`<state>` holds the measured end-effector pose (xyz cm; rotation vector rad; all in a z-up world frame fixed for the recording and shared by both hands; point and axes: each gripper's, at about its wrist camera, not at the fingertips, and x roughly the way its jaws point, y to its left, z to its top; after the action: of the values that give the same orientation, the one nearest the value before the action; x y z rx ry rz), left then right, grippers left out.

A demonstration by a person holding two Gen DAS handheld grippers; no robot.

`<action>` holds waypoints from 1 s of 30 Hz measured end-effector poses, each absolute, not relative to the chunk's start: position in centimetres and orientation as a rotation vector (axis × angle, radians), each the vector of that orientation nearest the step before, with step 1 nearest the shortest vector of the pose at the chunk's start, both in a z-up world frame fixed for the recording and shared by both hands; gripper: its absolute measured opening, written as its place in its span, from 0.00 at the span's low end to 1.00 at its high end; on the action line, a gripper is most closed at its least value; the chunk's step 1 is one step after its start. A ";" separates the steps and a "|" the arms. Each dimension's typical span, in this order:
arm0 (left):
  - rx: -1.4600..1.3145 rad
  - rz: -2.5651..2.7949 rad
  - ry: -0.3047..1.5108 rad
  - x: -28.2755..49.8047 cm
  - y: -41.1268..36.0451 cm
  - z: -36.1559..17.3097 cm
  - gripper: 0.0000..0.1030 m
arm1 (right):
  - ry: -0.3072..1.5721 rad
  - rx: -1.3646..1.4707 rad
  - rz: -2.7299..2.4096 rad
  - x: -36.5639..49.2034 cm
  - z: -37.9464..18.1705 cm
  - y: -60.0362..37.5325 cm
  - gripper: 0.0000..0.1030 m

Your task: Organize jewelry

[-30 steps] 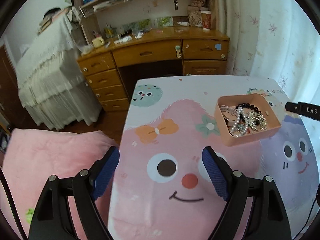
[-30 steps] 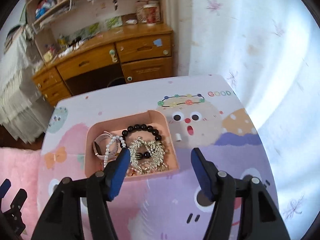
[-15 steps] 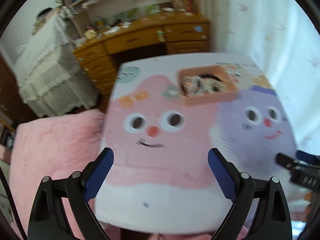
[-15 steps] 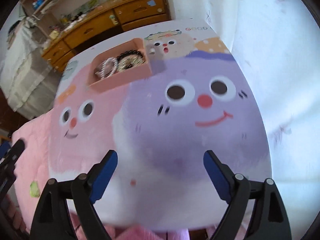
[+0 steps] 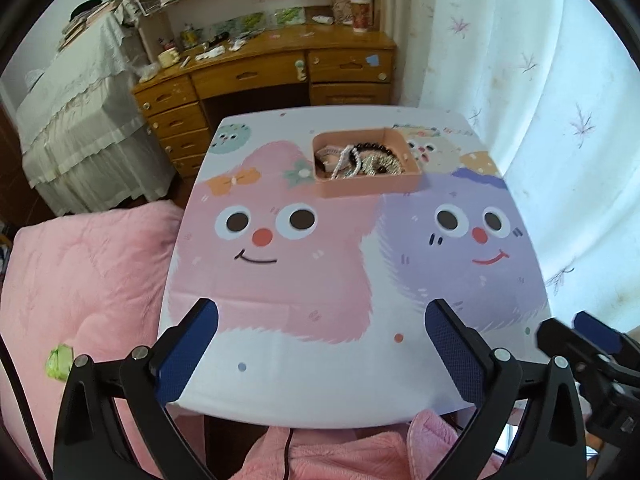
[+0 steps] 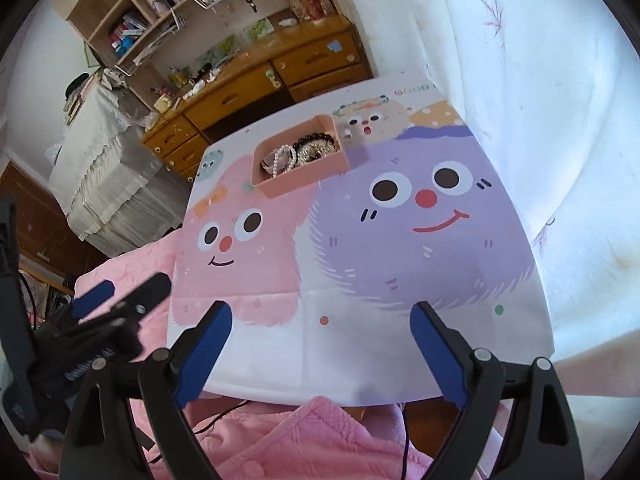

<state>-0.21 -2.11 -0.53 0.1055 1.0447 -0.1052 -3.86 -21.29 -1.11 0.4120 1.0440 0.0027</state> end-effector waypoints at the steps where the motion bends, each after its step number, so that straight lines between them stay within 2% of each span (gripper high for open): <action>1: 0.112 -0.103 1.052 -0.2 -2.2 -0.7 0.99 | 1.031 0.405 -0.005 -4.2 -0.9 -21.2 0.89; 3: 0.106 -0.112 1.050 -0.3 -2.3 -0.8 0.99 | 1.009 0.383 -0.023 -4.4 -0.5 -21.1 0.89; 5: 0.100 -0.120 1.033 -0.6 -2.3 -0.6 0.99 | 0.995 0.356 -0.027 -4.5 -0.1 -21.0 0.99; 6: 0.099 -0.121 1.024 -0.7 -2.4 -0.4 0.99 | 0.995 0.337 -0.031 -4.4 0.0 -20.8 1.00; 30: 0.060 -0.085 1.017 0.6 -0.2 -0.3 0.99 | 0.977 0.206 0.030 -2.3 0.8 -17.1 1.00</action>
<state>0.57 -0.17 -0.34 0.0600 1.0173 -0.0852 -2.27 -17.11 0.77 0.2061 0.9773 0.0303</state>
